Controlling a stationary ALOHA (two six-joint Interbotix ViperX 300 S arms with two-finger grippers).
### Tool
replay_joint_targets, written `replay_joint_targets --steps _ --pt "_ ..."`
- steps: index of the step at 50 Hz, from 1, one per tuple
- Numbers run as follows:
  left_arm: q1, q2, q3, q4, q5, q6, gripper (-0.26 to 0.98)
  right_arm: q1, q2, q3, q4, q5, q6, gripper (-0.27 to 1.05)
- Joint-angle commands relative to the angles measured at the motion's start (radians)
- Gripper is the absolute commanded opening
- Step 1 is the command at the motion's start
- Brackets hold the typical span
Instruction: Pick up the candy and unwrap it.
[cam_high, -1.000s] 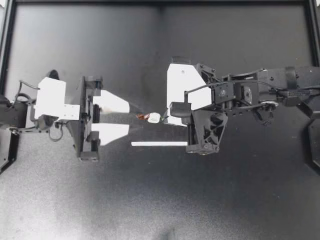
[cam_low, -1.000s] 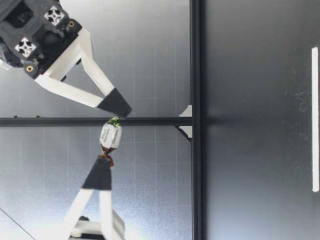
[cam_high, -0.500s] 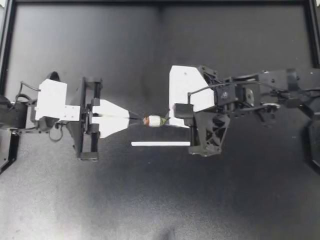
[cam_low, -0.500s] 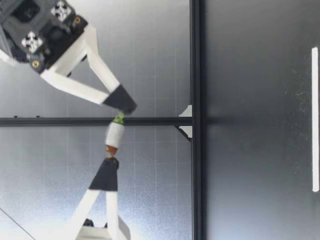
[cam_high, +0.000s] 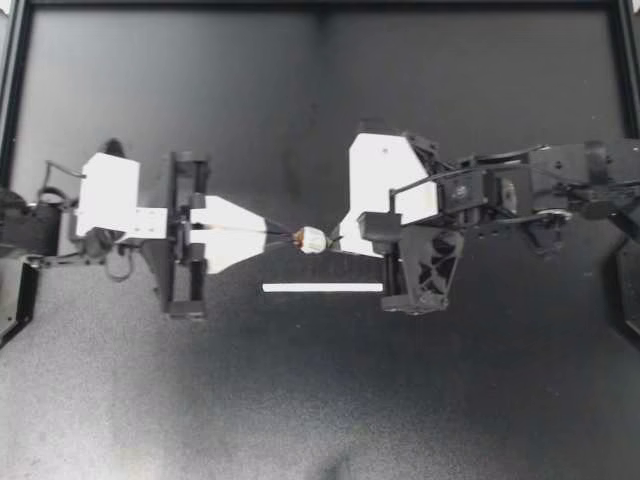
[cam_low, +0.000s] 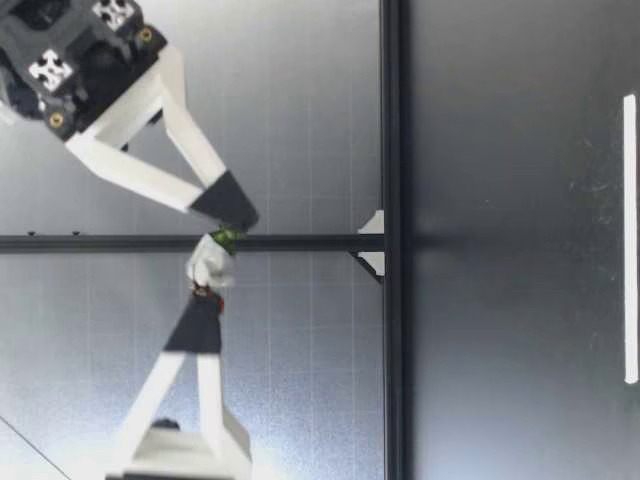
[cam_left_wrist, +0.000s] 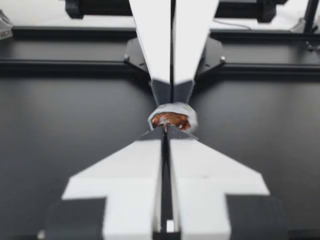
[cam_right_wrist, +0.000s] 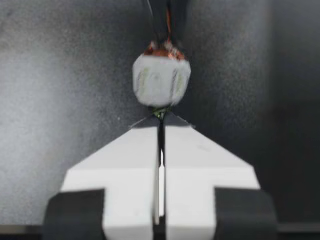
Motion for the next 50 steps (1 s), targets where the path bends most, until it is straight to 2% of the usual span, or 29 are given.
replay_joint_targets --steps 1,17,50 --pt "0.002 0.006 -0.035 0.002 -0.008 -0.003 -0.16 0.003 -0.011 -0.037 0.000 -0.014 -0.005 -0.16" --pt "0.002 -0.044 0.011 0.002 0.002 -0.012 -0.16 0.005 -0.069 0.040 0.008 -0.029 0.040 -0.16" --pt "0.000 -0.048 -0.009 0.003 0.028 0.029 -0.16 0.003 -0.035 0.041 -0.008 -0.107 0.032 -0.15"
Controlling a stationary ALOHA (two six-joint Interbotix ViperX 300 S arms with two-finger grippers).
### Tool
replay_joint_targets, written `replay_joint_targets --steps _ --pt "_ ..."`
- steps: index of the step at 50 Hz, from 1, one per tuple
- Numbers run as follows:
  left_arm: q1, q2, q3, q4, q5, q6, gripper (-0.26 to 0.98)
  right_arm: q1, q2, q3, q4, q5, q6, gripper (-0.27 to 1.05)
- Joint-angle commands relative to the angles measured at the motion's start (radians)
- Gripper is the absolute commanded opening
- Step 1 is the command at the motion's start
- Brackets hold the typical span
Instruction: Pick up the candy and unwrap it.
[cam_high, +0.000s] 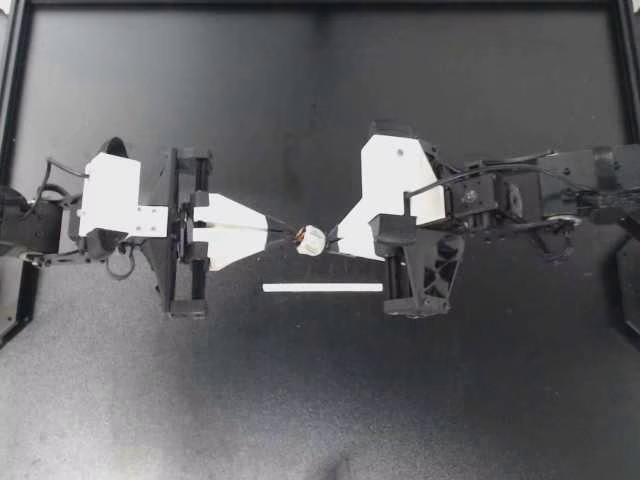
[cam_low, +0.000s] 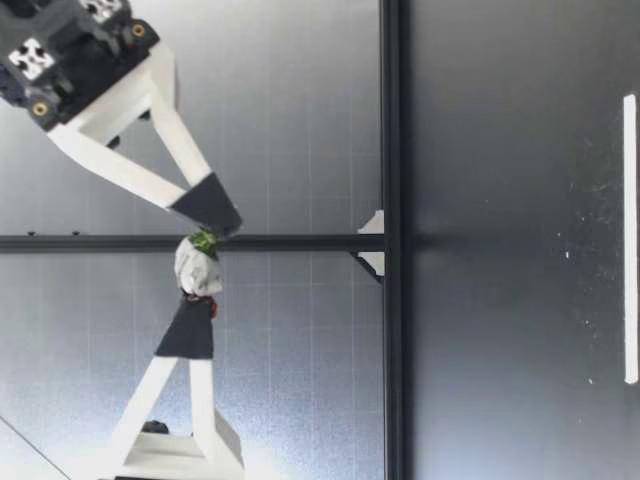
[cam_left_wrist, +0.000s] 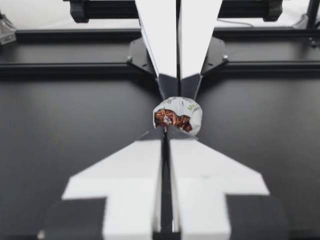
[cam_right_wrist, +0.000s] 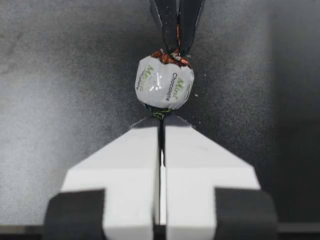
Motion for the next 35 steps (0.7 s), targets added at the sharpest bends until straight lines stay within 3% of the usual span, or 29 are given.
replay_joint_targets --steps 1,12,24,35 --pt "0.000 -0.017 -0.014 0.002 -0.005 0.003 -0.16 -0.005 -0.011 -0.009 -0.003 -0.014 -0.002 -0.14" --pt "-0.002 -0.032 0.000 0.005 -0.005 0.083 -0.16 -0.005 -0.009 0.009 -0.005 -0.014 -0.002 0.03" --pt "0.000 -0.041 -0.005 0.006 0.035 0.272 -0.16 -0.005 -0.034 0.055 -0.005 -0.057 0.006 0.45" --pt "-0.005 -0.060 -0.026 0.046 0.183 0.641 -0.16 -0.046 -0.130 0.189 0.028 -0.318 0.086 0.47"
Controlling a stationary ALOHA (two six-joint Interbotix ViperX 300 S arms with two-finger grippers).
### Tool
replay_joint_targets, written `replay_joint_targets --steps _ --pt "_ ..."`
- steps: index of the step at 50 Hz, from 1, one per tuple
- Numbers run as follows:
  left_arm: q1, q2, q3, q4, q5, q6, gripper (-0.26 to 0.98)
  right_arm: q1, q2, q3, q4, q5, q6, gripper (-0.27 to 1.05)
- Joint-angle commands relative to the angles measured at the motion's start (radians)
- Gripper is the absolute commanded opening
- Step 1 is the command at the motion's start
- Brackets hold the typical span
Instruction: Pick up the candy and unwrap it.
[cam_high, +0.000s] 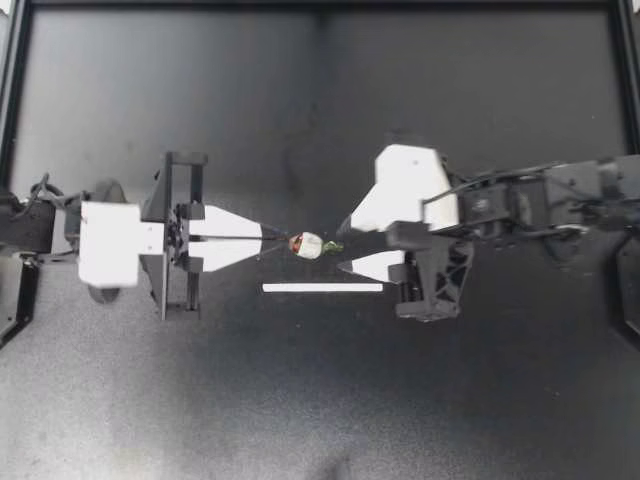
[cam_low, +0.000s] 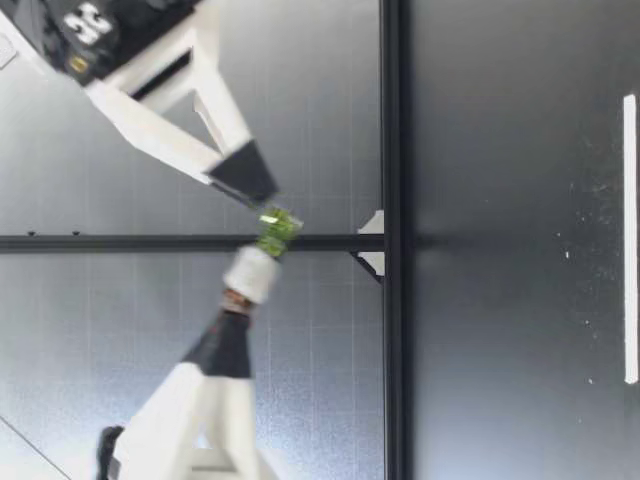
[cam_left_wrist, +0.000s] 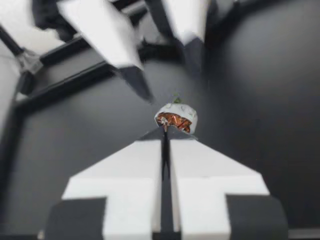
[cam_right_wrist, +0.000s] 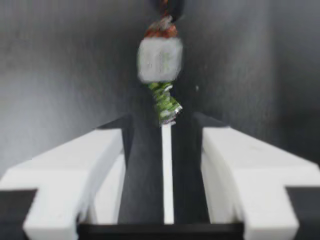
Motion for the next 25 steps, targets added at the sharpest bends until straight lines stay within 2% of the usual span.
replay_joint_targets --steps 1,7,11,18,25 --pt "-0.005 -0.028 -0.029 0.023 0.035 0.160 -0.16 -0.037 -0.075 0.054 0.021 -0.163 0.043 0.47" --pt "-0.020 -0.052 -0.044 0.041 0.038 0.506 -0.16 -0.067 -0.130 0.156 0.037 -0.433 0.166 0.47" --pt "-0.026 -0.061 -0.054 0.048 0.035 0.690 -0.16 -0.074 -0.132 0.187 0.034 -0.538 0.238 0.47" --pt "-0.026 -0.041 -0.054 0.040 -0.006 1.025 -0.16 -0.074 -0.092 0.170 -0.023 -0.607 0.342 0.46" --pt "-0.028 0.000 -0.048 0.026 -0.132 1.144 -0.16 -0.074 -0.041 0.132 -0.117 -0.617 0.448 0.46"
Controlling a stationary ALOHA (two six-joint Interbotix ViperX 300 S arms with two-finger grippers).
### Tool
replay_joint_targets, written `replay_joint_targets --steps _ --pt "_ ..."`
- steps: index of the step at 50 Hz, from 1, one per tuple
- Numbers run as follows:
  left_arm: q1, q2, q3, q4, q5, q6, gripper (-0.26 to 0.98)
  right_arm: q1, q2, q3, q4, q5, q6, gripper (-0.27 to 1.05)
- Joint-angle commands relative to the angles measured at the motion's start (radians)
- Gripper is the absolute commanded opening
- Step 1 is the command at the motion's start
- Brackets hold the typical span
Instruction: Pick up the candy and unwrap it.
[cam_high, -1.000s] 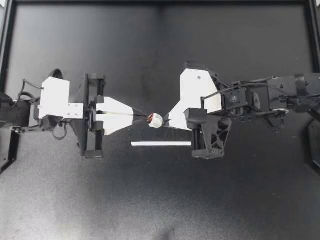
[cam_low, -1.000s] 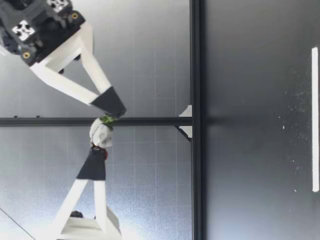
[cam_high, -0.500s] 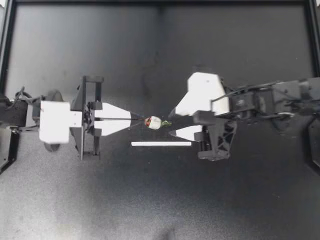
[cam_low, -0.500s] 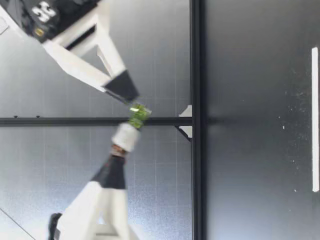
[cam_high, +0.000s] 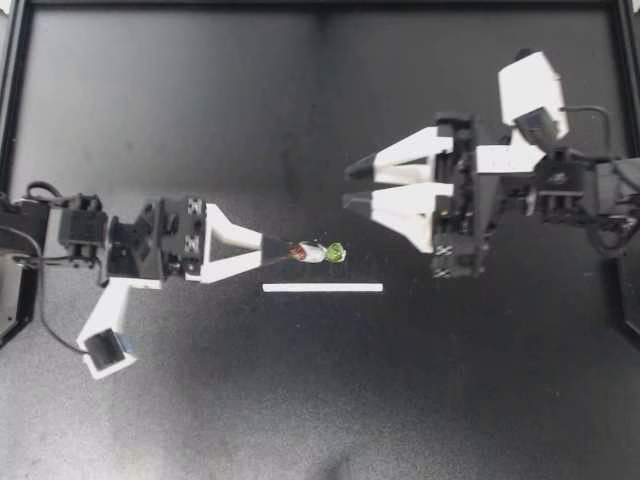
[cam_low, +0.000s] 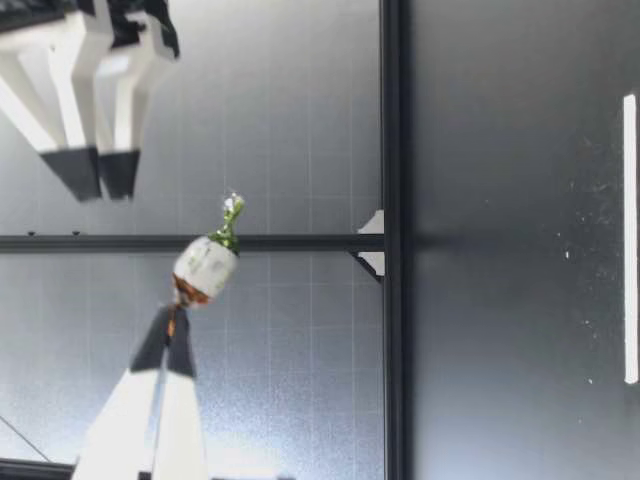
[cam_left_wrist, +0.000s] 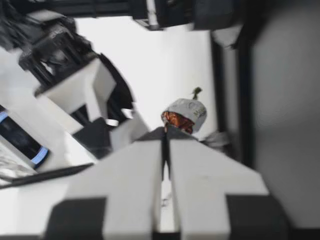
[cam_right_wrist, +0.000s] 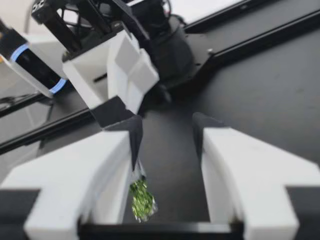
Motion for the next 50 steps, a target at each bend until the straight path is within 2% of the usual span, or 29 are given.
replay_joint_targets --steps 1,9,17,33,50 --pt "-0.002 0.012 -0.017 -0.006 -0.092 0.034 -0.16 -0.008 0.017 -0.043 -0.057 -0.020 0.063 0.46" --pt "0.000 0.040 -0.018 -0.002 -0.258 0.156 -0.16 -0.008 0.066 -0.054 -0.183 -0.091 0.225 0.46" --pt "0.000 0.054 -0.005 -0.002 -0.302 0.288 -0.16 -0.023 0.084 -0.055 -0.282 -0.178 0.351 0.47" --pt "-0.002 0.071 -0.003 -0.002 -0.302 0.287 -0.16 -0.060 0.086 -0.011 -0.301 -0.357 0.433 0.48" --pt "0.000 0.064 -0.008 -0.002 -0.313 0.287 -0.16 -0.063 0.130 -0.006 -0.301 -0.373 0.445 0.51"
